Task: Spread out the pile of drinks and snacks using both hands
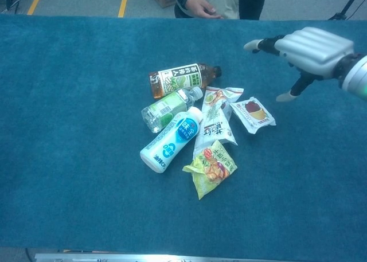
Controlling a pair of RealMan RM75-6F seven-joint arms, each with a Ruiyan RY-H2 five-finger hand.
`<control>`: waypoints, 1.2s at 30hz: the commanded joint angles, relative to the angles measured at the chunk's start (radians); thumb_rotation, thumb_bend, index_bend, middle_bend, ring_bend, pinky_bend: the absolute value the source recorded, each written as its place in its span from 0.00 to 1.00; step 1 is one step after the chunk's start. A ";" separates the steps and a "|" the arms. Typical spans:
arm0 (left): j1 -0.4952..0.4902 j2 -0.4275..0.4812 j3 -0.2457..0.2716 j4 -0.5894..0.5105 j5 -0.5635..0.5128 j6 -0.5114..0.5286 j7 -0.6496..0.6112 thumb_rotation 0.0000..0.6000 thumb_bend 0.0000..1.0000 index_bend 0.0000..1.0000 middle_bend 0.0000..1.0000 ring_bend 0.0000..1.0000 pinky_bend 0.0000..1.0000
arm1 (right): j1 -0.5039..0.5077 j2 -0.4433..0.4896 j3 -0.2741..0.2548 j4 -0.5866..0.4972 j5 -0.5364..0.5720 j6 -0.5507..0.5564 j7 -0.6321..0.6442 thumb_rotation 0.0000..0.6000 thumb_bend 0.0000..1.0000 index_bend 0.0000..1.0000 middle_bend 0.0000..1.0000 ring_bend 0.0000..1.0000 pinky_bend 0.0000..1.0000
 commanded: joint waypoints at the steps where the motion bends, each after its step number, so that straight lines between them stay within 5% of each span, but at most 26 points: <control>1: -0.009 0.000 -0.003 -0.003 0.003 -0.008 -0.004 1.00 0.35 0.15 0.18 0.14 0.15 | -0.014 0.016 0.002 -0.012 -0.012 0.005 0.014 1.00 0.00 0.04 0.19 0.21 0.47; 10: -0.051 -0.003 -0.016 -0.011 0.003 -0.047 -0.023 1.00 0.35 0.15 0.18 0.14 0.15 | -0.061 0.057 0.005 -0.036 -0.059 0.038 0.049 1.00 0.00 0.04 0.19 0.21 0.47; 25: -0.049 0.010 -0.003 -0.022 -0.012 -0.042 -0.030 1.00 0.35 0.15 0.18 0.14 0.15 | 0.028 0.001 0.086 0.048 0.128 -0.123 -0.014 1.00 0.00 0.04 0.19 0.21 0.47; 36: -0.149 0.007 -0.051 -0.033 -0.036 -0.143 -0.046 1.00 0.35 0.15 0.18 0.14 0.15 | -0.028 0.083 0.097 -0.024 0.066 -0.050 0.060 1.00 0.00 0.04 0.20 0.21 0.47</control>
